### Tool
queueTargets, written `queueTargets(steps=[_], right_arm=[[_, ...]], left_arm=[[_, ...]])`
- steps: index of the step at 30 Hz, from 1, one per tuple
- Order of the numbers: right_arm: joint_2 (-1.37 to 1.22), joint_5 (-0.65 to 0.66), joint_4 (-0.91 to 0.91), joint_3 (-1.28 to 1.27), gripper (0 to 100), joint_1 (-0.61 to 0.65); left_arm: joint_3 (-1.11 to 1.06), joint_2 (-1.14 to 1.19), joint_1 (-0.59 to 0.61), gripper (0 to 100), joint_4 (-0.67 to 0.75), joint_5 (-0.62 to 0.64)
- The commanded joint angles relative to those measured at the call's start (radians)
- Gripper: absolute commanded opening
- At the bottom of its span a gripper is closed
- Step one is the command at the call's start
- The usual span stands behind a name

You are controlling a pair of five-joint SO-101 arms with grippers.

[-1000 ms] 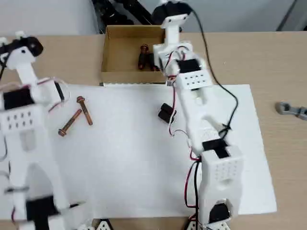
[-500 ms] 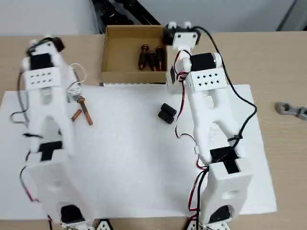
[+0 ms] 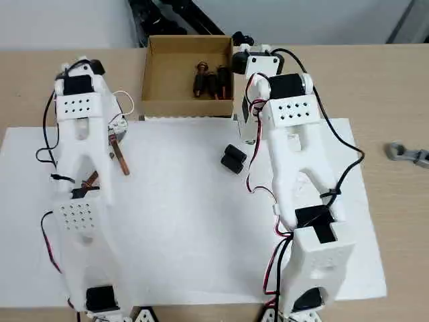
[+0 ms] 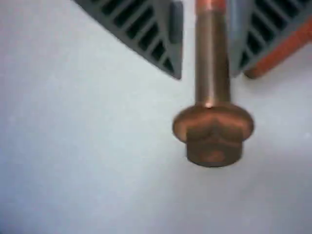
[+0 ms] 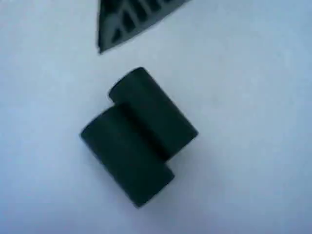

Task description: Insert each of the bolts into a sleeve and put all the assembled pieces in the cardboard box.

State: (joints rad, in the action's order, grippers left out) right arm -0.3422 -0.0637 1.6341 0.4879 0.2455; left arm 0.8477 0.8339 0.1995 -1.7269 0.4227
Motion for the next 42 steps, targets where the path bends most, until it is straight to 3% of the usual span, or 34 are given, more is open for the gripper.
queueTargets(steps=[1, 26, 42], right_arm=[[0.068, -0.006, 0.001, 0.054, 14.0, -0.005], [0.07, -0.003, 0.007, 0.054, 14.0, 0.001], [0.07, -0.003, 0.007, 0.054, 14.0, 0.073]], left_arm=[[0.041, 0.008, -0.002, 6, -0.003, 0.003], [0.041, 0.14, 0.025, 7, 0.095, 0.029], [0.041, 0.16, 0.048, 10, 0.135, 0.021]])
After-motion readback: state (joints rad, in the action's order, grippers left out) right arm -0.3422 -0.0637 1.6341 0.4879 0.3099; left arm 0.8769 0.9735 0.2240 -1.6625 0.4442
